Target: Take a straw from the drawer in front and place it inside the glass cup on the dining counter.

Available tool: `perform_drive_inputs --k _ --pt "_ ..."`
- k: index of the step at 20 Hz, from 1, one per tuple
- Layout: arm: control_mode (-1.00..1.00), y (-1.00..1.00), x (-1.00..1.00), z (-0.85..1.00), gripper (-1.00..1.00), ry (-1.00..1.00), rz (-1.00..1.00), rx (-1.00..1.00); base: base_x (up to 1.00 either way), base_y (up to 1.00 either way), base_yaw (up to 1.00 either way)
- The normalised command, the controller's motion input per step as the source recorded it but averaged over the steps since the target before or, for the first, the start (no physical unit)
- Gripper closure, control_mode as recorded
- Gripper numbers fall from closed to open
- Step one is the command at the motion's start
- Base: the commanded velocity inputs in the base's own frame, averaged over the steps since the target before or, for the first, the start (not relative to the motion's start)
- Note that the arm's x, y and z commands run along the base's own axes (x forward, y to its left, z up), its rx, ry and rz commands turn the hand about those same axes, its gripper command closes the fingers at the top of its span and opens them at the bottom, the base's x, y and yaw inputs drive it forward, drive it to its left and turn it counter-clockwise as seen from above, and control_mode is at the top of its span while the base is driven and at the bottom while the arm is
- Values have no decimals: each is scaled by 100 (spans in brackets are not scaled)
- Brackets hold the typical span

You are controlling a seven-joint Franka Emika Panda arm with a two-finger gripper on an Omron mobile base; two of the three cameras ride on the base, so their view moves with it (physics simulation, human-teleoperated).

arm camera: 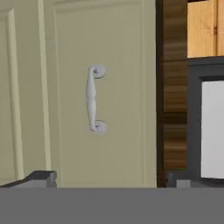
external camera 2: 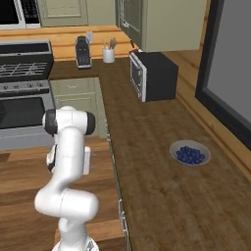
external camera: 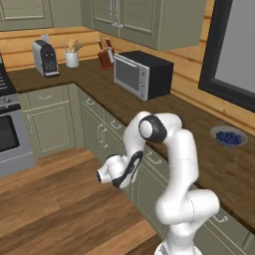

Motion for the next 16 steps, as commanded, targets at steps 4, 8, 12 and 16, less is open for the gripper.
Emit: perform_drive_inputs --k 4,8,12,16 --pt "-100 -30 57 -34 -100 0 -10 -4 0 0 0" --pt "-100 -28 62 -31 -100 0 -6 0 0 0 0" --pt "-100 -29 61 -31 -100 0 -3 0 0 0 0" --pt "-100 -28 57 -36 -100 0 -2 0 0 0 0"
